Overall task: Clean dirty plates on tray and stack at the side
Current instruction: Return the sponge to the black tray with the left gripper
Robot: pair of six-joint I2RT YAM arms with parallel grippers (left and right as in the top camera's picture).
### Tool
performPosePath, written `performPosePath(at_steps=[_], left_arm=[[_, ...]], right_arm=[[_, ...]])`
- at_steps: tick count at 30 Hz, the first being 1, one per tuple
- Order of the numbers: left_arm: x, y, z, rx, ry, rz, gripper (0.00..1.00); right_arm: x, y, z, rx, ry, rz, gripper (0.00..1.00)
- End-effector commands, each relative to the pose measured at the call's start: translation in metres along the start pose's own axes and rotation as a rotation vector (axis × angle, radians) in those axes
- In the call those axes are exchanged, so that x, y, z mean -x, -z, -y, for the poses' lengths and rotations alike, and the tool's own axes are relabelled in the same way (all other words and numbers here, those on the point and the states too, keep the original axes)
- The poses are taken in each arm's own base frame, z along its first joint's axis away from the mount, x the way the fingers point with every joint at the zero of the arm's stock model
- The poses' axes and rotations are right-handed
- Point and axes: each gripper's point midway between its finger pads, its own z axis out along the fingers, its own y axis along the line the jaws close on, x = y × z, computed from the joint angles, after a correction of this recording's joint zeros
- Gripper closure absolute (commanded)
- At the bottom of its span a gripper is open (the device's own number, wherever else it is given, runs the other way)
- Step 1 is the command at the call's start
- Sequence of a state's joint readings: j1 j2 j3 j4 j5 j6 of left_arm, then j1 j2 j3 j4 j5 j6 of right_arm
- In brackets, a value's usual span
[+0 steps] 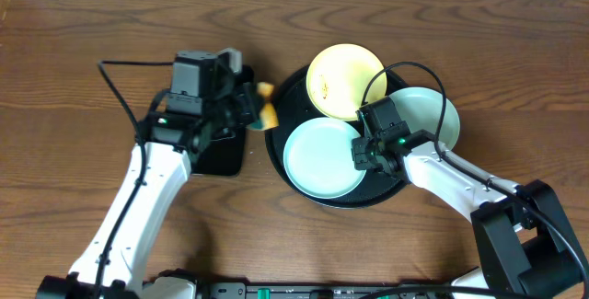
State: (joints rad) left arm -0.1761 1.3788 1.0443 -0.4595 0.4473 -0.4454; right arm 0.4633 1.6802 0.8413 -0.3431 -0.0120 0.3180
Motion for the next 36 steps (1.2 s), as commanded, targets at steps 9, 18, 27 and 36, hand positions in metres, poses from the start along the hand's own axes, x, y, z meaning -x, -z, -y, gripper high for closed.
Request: performPosePath(at_steps=[9,18,27,36], left_arm=[[-0.006,-0.041,-0.122,0.46,-0.022,-0.084,0.92],[-0.003,-0.072,-0.167,0.607,-0.081,-0.089,0.83],[0.001,-0.072,-0.175,0.649,-0.087,-0.071,0.18],[0.001,-0.072,-0.175,0.648,-0.086,-0.071,0.14]], right_arm=[[-0.006,-0.003,-0.002,0.001,0.008,-0.018,0.78],[-0.006,-0.004,-0.002,0.002,0.008,-0.016,0.78],[-0.006,-0.004,-0.002,0.002,0.008,-0.016,0.66],[-0.008,-0.006,-0.001,0.004,0.008,-0.008,0.81]])
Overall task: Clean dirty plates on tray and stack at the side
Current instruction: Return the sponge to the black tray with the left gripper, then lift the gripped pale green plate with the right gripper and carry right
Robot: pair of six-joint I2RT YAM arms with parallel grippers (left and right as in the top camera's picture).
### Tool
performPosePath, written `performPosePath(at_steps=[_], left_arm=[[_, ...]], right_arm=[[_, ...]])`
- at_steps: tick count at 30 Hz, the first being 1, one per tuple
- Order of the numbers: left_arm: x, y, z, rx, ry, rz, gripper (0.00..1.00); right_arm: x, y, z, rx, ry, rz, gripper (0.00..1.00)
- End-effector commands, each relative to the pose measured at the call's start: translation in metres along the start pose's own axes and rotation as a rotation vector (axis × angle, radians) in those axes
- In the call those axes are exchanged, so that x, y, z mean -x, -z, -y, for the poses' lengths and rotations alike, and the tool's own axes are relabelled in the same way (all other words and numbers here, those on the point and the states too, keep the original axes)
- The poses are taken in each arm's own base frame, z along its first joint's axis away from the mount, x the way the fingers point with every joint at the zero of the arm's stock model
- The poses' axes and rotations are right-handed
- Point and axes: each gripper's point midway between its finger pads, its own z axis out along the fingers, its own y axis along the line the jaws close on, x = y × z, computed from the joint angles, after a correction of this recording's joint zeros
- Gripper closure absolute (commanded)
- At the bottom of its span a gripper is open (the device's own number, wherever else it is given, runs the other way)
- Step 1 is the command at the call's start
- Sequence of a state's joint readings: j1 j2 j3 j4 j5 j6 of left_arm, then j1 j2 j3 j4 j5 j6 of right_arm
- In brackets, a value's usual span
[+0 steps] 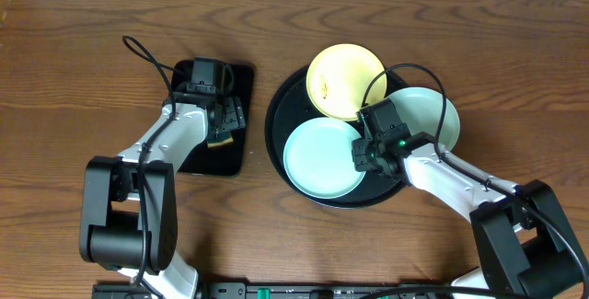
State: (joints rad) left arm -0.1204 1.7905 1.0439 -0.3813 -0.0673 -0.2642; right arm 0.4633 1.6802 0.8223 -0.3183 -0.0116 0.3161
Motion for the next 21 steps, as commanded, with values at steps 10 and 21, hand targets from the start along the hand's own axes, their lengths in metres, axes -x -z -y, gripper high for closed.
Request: performPosePath(at_steps=[10,21], left_arm=[[0.003,-0.002,-0.005,0.024,-0.001,0.008,0.09],[0.003,-0.002,-0.005,0.024,-0.001,0.008,0.08]], right_arm=[[0.015,0.01,-0.005,0.018,0.026,0.046,0.99],[0.084,0.109,0.011,-0.11,0.076,0.405,0.99]])
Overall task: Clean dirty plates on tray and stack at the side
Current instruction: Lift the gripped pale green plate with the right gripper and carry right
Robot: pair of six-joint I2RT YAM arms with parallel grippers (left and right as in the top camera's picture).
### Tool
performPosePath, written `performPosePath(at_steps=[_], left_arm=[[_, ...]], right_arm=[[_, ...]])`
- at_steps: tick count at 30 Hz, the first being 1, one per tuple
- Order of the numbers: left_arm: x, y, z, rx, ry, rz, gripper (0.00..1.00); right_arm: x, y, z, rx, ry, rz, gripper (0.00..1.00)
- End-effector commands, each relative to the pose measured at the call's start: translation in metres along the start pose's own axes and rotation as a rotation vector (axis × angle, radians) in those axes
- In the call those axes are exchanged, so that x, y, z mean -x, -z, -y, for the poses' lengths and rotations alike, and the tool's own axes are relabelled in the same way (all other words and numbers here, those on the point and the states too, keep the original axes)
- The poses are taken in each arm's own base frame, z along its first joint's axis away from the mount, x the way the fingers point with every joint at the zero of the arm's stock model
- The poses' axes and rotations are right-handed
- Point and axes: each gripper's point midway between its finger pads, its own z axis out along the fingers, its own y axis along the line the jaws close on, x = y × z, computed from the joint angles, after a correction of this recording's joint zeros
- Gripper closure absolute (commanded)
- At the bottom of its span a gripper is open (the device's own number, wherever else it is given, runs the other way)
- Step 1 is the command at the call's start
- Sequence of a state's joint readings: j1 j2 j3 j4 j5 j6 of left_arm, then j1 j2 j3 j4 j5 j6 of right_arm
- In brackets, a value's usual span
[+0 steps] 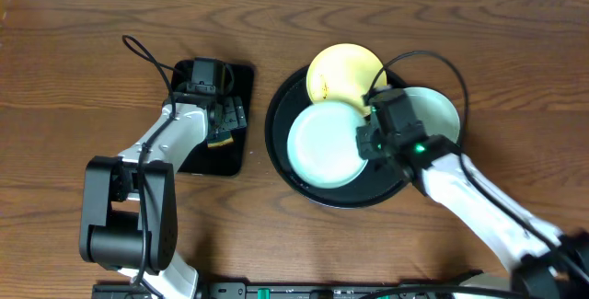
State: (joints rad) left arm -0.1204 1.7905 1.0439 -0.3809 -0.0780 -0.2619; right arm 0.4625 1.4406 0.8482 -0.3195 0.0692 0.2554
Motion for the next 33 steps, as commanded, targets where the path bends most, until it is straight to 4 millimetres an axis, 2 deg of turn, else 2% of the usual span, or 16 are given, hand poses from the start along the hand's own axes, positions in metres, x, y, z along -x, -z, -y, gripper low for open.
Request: performPosePath(at_steps=[1,6,16,19,26,33], left_arm=[[0.003,-0.002,-0.003,0.014,0.001,0.004,0.07],[0.003,-0.002,-0.003,0.014,0.001,0.004,0.07],[0.003,-0.002,-0.003,0.014,0.001,0.004,0.07],[0.003,-0.002,-0.003,0.014,0.001,0.004,0.07],[0.003,-0.002,-0.003,0.014,0.001,0.004,0.07],[0.003,-0.002,-0.003,0.014,0.001,0.004,0.07]], right_arm=[[0.038,0.031,0.021,-0.126,0.042,0.151,0.99],[0.07,0.064,0.034,-0.228,0.157,0.294,0.99],[0.092,0.083,0.036,-0.417,0.387,0.372,0.99],[0.099,0.093,0.024,-0.479,0.482,0.405,0.99],[0.097,0.111,-0.029,-0.565,0.766,0.446,0.99],[0.088,0.102,-0.044,-0.562,0.853,0.419,0.99]])
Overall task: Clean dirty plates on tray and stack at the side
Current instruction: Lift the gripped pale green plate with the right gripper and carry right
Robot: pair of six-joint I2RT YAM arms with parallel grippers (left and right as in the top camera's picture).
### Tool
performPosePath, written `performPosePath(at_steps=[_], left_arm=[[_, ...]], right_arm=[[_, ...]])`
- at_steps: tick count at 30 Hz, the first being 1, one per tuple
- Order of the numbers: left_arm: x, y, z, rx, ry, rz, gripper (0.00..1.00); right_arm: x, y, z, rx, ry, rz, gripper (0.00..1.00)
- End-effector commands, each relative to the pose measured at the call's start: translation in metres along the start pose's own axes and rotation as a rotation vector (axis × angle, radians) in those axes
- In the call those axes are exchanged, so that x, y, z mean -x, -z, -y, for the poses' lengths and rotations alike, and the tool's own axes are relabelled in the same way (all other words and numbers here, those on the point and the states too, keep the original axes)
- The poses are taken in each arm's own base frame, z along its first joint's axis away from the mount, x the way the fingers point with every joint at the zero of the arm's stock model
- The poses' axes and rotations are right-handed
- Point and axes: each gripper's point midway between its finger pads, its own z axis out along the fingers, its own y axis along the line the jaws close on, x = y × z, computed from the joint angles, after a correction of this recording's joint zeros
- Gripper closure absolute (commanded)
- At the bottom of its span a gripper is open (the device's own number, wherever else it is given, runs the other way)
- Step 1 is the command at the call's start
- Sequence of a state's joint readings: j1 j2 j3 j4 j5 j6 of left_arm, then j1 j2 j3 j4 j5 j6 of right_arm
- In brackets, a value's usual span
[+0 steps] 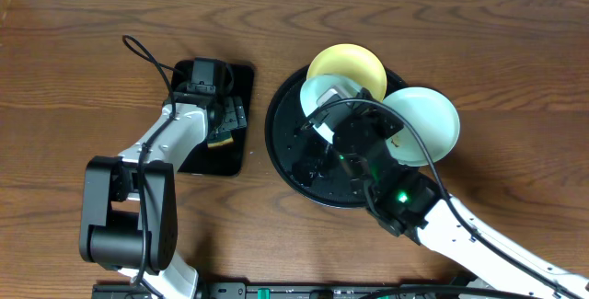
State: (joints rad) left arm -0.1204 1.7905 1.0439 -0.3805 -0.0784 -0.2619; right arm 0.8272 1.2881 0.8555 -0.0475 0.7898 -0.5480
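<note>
My right gripper (321,120) is raised high over the round black tray (281,147), shut on the rim of a tilted light blue plate (322,91). My arm covers most of that plate. A yellow plate (346,65) lies at the tray's back. A pale green plate (425,124) sits on the tray's right rim. My left gripper (230,120) rests low over the black square mat (241,76). A yellow sponge (219,139) peeks out at its fingertips. Whether those fingers grip the sponge is hidden.
The bare brown wooden table (74,78) lies all round the tray and the mat. A black cable (147,55) loops from the left arm over the table at the left. The right arm's upper links hang over the tray's front half.
My right gripper has risen toward the camera with the light blue plate, which now tilts above the tray's back instead of lying near its middle. The left arm has not moved.
At first my left gripper held the yellow sponge by the tray's left edge while the right gripper gripped the blue plate flat on the tray. The left then sat over the mat with the sponge. The right shifted the plate backward, and now holds it lifted.
</note>
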Motion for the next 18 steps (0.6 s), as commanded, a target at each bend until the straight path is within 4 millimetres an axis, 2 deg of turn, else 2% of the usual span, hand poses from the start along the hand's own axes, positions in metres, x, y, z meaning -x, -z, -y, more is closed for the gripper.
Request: performPosePath(at_steps=[1,10,13,18], left_arm=[[0.003,-0.002,-0.003,0.014,0.001,0.004,0.07],[0.003,-0.002,-0.003,0.014,0.001,0.004,0.07],[0.002,-0.002,-0.003,0.014,0.001,0.003,0.07],[0.003,-0.002,-0.003,0.014,0.001,0.004,0.06]], right_arm=[[0.002,-0.001,0.003,-0.036,0.059,-0.021,0.99],[0.002,-0.002,0.0,-0.027,0.061,-0.019,0.99],[0.007,-0.003,-0.008,0.023,0.055,0.012,0.99],[0.001,-0.011,-0.003,0.033,-0.061,0.002,0.99]])
